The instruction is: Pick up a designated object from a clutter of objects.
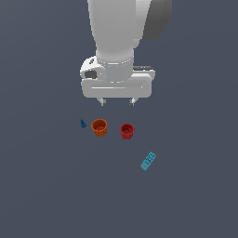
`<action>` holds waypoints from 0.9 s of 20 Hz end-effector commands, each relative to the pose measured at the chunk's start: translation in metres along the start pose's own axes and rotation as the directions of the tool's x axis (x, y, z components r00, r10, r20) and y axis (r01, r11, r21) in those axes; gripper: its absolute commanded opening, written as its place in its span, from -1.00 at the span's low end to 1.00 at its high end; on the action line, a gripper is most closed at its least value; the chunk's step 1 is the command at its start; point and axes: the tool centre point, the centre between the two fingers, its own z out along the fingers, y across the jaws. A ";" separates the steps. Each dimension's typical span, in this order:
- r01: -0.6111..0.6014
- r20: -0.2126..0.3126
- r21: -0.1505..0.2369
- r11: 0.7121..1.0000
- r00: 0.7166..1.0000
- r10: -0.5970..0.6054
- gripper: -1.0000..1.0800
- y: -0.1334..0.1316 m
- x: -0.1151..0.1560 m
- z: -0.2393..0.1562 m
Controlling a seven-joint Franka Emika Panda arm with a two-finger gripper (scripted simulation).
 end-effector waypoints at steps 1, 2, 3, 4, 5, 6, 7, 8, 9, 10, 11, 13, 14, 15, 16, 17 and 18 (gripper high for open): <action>0.000 0.000 0.000 1.000 1.000 0.000 0.92 0.000 0.000 0.000; 0.000 0.000 0.000 1.000 1.000 0.000 0.92 0.000 0.000 0.000; -0.001 -0.001 0.002 1.000 1.000 0.001 0.92 0.000 0.001 0.000; -0.003 -0.001 0.004 1.000 1.000 0.003 0.92 0.000 0.001 0.000; -0.005 -0.002 0.007 1.000 1.000 0.005 0.92 -0.001 0.002 0.000; -0.009 -0.003 0.011 1.000 1.000 0.009 0.92 -0.001 0.003 0.000; -0.012 -0.004 0.015 1.000 1.000 0.012 0.92 -0.001 0.004 -0.001; -0.015 -0.005 0.018 1.000 1.000 0.015 0.92 -0.001 0.005 -0.001; -0.017 -0.005 0.020 1.000 1.000 0.017 0.92 -0.001 0.006 -0.002; -0.018 -0.006 0.021 1.000 1.000 0.018 0.92 -0.001 0.006 -0.003; -0.019 -0.006 0.022 1.000 1.000 0.019 0.92 -0.001 0.006 -0.003; -0.017 -0.005 0.021 1.000 1.000 0.017 0.92 -0.001 0.006 -0.002; -0.016 -0.005 0.020 1.000 1.000 0.016 0.92 -0.001 0.006 -0.001; -0.014 -0.005 0.019 1.000 1.000 0.014 0.92 -0.002 0.006 0.001; -0.012 -0.005 0.019 1.000 1.000 0.013 0.92 -0.002 0.006 0.003; -0.010 -0.006 0.018 1.000 1.000 0.010 0.92 -0.002 0.006 0.005; -0.007 -0.006 0.017 1.000 1.000 0.007 0.92 -0.003 0.006 0.009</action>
